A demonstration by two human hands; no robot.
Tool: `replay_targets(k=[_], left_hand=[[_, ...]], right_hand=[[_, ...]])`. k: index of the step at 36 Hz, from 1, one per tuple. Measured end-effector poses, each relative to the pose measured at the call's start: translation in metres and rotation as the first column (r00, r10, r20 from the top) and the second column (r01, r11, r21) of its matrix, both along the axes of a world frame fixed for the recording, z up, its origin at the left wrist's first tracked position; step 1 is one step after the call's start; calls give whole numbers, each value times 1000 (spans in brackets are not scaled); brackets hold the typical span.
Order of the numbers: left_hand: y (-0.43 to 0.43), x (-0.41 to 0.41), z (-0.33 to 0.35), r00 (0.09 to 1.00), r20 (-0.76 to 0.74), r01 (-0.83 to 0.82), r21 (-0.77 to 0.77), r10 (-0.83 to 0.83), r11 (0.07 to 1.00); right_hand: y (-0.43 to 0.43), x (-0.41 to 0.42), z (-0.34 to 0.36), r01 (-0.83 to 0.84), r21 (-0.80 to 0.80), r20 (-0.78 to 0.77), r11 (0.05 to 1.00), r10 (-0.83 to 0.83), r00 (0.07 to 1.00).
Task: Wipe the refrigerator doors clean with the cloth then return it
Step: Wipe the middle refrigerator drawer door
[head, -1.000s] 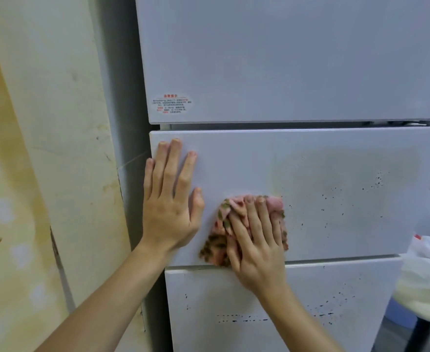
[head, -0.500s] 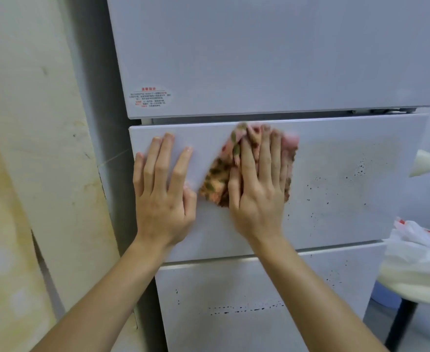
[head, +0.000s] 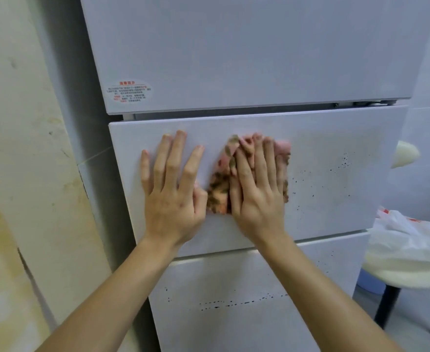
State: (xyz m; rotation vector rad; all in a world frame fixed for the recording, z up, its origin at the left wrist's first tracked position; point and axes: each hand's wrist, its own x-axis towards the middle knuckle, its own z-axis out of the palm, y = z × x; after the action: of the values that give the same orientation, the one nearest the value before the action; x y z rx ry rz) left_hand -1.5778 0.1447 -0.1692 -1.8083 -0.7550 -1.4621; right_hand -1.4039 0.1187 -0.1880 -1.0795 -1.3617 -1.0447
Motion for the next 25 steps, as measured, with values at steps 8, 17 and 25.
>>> replay_targets(k=[8,17,25], left_hand=[[0,13,-2,999,30,-30,9,29,1000],[-5,17,0,998,53,-31,-9,31,999],[-16,30,0,1000,-21,1,-48,-2,999]], right_hand=[[11,-4,18,26,75,-88,997,-20,996],[-5,7,-66,24,-95,55,995,-19,998],[-12,23,19,3,4,-43,1000,-3,999]])
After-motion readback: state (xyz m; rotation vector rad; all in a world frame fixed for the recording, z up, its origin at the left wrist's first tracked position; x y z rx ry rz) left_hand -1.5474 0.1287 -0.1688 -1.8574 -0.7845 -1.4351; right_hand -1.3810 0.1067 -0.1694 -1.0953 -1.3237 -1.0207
